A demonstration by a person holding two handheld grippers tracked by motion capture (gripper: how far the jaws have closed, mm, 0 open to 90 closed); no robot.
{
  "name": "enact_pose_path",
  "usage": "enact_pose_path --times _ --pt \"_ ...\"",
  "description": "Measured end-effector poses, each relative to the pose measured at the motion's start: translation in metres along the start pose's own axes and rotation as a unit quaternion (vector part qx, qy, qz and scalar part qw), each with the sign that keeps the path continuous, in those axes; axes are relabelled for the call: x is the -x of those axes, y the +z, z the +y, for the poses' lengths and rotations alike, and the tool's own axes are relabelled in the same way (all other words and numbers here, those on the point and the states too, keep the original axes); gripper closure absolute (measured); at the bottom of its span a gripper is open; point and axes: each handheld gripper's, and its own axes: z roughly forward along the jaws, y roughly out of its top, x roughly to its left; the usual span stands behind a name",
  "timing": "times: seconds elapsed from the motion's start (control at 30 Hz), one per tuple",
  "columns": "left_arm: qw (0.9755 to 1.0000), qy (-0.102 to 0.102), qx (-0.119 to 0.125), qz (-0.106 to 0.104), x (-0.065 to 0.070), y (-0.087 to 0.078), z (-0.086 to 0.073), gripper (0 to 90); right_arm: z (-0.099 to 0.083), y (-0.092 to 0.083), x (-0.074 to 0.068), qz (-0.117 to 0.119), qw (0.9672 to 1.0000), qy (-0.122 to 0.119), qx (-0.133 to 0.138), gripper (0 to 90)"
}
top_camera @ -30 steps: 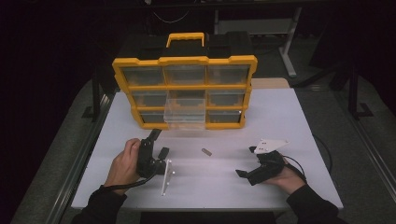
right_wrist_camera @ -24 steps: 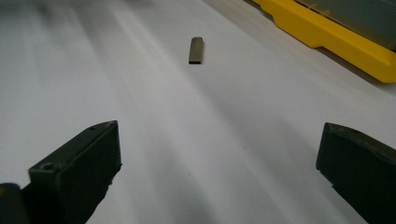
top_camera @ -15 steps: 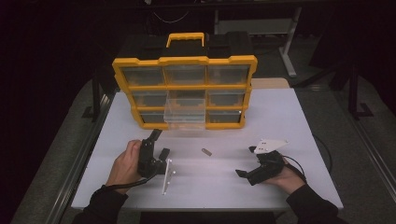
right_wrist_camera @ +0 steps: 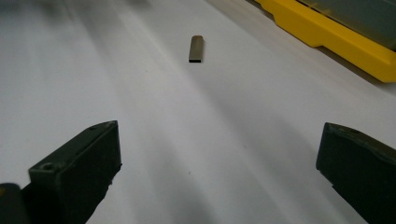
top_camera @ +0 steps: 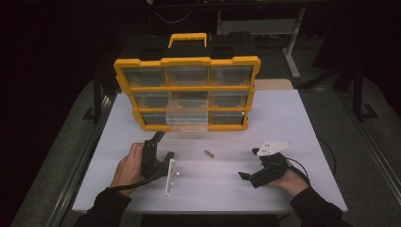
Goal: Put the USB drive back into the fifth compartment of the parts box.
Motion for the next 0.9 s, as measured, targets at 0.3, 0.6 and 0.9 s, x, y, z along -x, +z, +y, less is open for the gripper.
enact_pose_path --times 0.3,0.6,0.9 --pt "0.9992 -0.037 -0.004 -0.017 -0.0013 0.0015 -0.0002 0.0 -0.0001 0.0002 -0.0002 0.001 1.0 0.0 -0.001 0.0" --pt "0.9953 -0.089 -0.005 -0.036 -0.0049 0.0025 -0.0021 0.0 -0.0002 0.0007 0.0 0.001 1.0 0.001 0.0 0.0" --pt "0.9892 -0.138 0.001 -0.05 -0.0084 0.0034 -0.0034 0.0 -0.0002 0.0006 0.0002 0.001 1.0 0.002 0.0 0.0"
